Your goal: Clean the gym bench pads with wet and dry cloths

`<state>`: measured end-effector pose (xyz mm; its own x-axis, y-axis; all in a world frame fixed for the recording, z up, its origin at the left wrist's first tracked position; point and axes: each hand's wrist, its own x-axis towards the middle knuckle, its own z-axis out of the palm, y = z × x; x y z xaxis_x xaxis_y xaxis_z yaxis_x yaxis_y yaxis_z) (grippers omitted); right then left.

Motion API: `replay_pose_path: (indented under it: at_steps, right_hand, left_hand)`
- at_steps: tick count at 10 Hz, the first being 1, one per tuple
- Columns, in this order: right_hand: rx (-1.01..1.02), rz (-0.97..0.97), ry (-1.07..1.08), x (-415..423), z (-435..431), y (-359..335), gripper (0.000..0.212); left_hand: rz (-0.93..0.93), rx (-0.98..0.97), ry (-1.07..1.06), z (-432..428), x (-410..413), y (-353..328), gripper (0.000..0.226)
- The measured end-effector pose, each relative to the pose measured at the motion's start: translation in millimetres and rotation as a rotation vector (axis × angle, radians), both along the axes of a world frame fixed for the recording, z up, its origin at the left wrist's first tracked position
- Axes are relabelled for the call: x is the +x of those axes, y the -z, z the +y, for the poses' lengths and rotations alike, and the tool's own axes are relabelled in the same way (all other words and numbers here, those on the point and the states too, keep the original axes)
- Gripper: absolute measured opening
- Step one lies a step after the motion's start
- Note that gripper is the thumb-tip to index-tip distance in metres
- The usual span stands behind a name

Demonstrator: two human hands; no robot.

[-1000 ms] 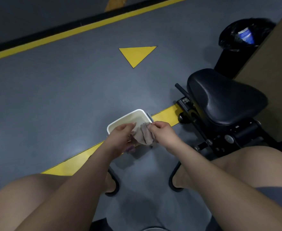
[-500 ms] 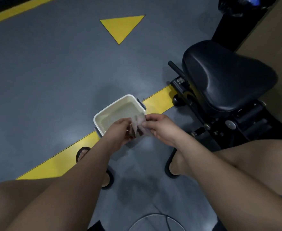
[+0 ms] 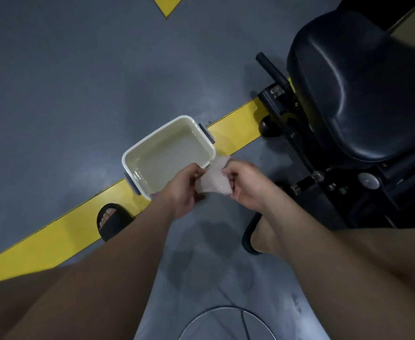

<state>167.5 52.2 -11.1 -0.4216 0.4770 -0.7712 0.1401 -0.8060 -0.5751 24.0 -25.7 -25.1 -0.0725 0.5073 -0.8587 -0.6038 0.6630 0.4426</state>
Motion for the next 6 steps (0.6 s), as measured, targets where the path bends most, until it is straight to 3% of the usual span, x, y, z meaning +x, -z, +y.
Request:
replay_pose_path:
  at_steps: [1, 2, 3, 4, 5, 6]
  right_hand:
    - [0.029, -0.14, 0.056, -7, 2, 29, 0.017]
    - [0.006, -0.233, 0.109, -18, 1, 60, 0.027]
    - [-0.018, -0.259, 0.145, -34, 2, 94, 0.028]
    - [0.01, -0.234, 0.211, -44, 7, 120, 0.024]
    - [0.023, -0.284, 0.232, -46, 7, 141, 0.025]
    - [0.098, -0.359, 0.136, -42, 2, 163, 0.003]
  left_hand:
    - [0.122, -0.008, -0.052, 12, -8, 19, 0.012]
    - [0.552, 0.02, 0.251, 25, -26, 44, 0.015]
    - [0.754, 0.043, 0.435, 41, -40, 65, 0.017]
    - [0.812, 0.045, 0.523, 61, -47, 81, 0.009]
    - [0.865, 0.017, 0.662, 72, -45, 97, 0.019]
    - [0.984, -0.071, 0.653, 68, -43, 104, 0.049]
